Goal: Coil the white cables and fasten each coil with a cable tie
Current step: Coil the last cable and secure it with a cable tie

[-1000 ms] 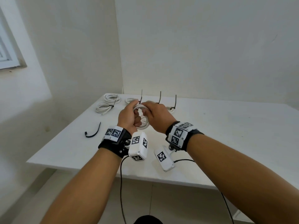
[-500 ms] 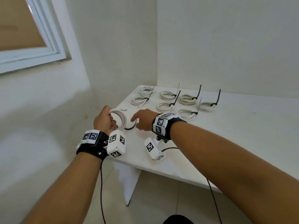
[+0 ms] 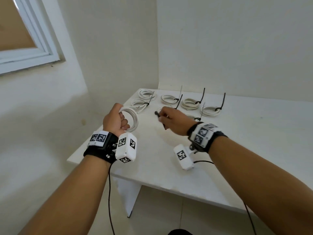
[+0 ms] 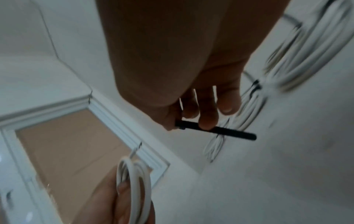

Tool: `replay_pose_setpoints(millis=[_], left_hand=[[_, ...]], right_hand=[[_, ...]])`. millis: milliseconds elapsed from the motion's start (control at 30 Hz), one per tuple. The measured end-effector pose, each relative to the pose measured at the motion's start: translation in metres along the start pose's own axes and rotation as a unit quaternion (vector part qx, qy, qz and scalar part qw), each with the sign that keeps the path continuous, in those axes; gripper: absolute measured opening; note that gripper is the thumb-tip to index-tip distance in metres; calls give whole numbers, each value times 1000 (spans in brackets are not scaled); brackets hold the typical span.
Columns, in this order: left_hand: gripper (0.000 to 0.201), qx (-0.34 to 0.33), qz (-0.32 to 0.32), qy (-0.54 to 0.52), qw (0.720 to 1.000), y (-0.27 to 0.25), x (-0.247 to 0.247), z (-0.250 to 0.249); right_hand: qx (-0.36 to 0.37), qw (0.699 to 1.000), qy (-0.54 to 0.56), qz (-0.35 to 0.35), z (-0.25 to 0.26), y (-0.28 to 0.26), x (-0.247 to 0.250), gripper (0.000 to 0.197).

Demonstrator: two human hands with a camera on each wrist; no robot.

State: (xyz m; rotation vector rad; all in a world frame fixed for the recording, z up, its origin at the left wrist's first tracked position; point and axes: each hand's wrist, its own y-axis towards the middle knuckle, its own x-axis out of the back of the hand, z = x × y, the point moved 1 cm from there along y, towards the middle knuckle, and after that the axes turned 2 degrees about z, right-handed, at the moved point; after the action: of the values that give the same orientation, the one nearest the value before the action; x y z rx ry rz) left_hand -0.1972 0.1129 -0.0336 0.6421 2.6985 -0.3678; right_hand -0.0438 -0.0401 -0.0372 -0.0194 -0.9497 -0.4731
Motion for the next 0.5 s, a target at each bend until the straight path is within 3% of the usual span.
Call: replay_pose_setpoints(millis=[167, 333, 500], left_hand=[[34, 15, 70, 17, 997, -13, -64, 23], [38, 43, 155, 26, 987, -47, -155, 63], [37, 71, 226, 59, 970, -85, -231, 103]], right_hand=[[-61, 982, 138, -111, -55, -59, 57, 10], [-117, 948, 143, -261, -108, -108, 99, 8], [-165, 917, 182, -315, -154, -142, 131, 20]])
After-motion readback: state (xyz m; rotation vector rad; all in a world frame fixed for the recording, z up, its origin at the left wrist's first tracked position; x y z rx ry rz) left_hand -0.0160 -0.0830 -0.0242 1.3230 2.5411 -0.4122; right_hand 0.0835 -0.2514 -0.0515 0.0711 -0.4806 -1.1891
